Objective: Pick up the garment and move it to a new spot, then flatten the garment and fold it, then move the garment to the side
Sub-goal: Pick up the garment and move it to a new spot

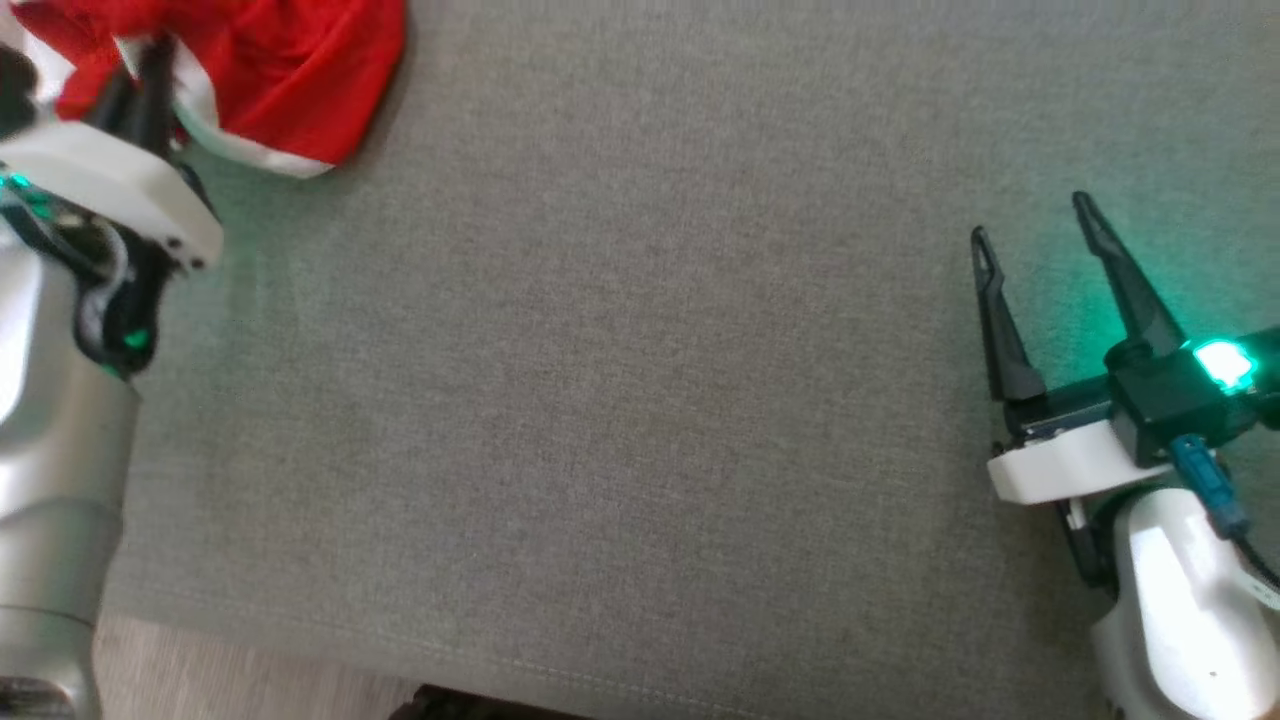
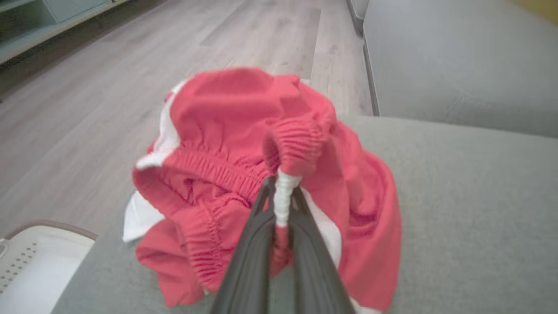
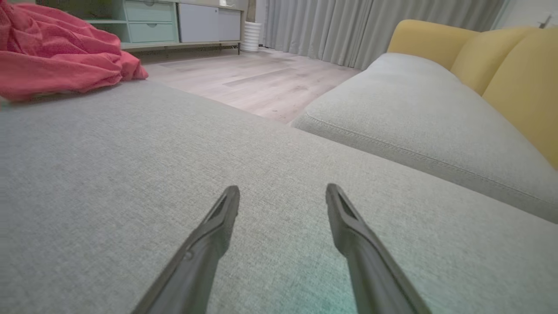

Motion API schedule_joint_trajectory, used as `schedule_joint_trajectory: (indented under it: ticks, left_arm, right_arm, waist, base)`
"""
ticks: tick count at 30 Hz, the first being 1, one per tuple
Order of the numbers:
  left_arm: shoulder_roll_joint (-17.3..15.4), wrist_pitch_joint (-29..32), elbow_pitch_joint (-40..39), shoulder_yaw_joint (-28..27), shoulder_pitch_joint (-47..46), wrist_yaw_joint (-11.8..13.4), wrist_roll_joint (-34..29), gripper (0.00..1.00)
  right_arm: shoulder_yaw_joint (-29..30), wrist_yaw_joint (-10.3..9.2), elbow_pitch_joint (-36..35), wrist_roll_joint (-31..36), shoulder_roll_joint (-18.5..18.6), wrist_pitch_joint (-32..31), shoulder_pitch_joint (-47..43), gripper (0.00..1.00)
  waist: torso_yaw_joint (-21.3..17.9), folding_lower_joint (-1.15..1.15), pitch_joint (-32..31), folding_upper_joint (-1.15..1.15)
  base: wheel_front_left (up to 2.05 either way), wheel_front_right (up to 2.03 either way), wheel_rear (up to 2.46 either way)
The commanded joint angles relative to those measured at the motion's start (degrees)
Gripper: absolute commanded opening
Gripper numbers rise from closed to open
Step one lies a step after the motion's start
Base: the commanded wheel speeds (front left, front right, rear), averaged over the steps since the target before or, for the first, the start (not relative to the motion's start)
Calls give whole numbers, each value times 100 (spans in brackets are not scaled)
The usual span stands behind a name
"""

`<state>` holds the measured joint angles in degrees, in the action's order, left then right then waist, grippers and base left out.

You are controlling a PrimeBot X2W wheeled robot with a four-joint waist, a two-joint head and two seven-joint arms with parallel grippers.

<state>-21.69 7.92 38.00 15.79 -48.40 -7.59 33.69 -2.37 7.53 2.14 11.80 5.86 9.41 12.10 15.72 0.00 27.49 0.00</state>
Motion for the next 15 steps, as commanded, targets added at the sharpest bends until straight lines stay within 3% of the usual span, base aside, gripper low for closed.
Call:
schedule_joint_trajectory:
  ticks: [1, 8, 15]
  left_arm:
    - [-400, -59, -232, -170, -256, 11, 23, 0]
    - [-667, 24, -939, 34, -441, 10, -141, 0]
    - [-671, 552, -1958, 457, -622, 10, -190, 0]
  right_arm:
    - [-162, -4, -118, -51, -88, 77, -120, 100]
    - [-141, -4, 365, -219, -246, 327, -223, 100]
    - [-180, -4, 774, -602, -295, 494, -370, 100]
  waist:
    - [-19, 0, -238, 0]
    - [-199, 0, -1058, 0]
    - [-703, 0, -1842, 0]
  base:
    - [0, 0, 0]
    - [0, 0, 0]
    - [0, 0, 0]
